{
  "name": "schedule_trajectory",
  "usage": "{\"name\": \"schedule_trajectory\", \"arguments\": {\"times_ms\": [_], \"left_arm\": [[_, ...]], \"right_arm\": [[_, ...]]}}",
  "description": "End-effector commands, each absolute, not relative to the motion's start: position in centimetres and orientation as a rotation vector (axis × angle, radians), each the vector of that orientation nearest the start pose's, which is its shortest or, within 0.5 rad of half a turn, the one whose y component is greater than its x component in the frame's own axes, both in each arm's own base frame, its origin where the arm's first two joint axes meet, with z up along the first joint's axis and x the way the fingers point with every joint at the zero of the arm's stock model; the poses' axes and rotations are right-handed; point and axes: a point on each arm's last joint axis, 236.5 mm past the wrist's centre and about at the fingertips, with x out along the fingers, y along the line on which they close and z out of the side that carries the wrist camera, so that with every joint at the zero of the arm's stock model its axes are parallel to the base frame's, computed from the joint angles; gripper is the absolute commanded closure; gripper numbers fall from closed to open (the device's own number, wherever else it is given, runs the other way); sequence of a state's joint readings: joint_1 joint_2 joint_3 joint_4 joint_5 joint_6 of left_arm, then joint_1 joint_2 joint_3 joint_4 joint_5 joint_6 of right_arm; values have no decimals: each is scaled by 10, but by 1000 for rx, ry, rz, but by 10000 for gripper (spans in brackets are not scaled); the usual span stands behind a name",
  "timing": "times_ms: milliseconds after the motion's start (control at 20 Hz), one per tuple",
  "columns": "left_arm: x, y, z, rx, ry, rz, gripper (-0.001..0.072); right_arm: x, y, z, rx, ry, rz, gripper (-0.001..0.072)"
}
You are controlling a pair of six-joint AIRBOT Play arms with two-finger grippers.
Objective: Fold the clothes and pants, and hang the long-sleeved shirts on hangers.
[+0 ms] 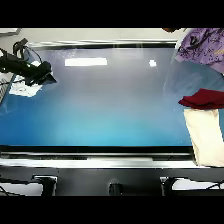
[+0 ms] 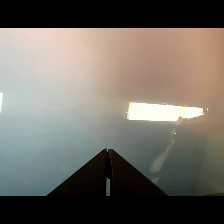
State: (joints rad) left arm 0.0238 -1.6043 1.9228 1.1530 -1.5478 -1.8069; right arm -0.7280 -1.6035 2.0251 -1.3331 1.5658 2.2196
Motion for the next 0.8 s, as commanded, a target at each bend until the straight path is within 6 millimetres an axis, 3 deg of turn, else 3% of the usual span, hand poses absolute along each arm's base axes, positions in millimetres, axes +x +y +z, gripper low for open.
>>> {"name": "schedule_trajectory", "arguments": {"times_ms": [0,400,600,750], "left_arm": [[459,-85,134,-481,1255,-195,690],[446,-85,129,-469,1314,-198,690],[443,-85,129,-467,1325,-198,690],[443,-85,129,-467,1326,-198,690]], "right_arm": [[342,-272,147,1060,1002,-922,686],[281,-270,136,875,1192,-1093,683],[244,-266,117,823,1263,-1184,682],[227,-255,97,823,1288,-1194,683]]}}
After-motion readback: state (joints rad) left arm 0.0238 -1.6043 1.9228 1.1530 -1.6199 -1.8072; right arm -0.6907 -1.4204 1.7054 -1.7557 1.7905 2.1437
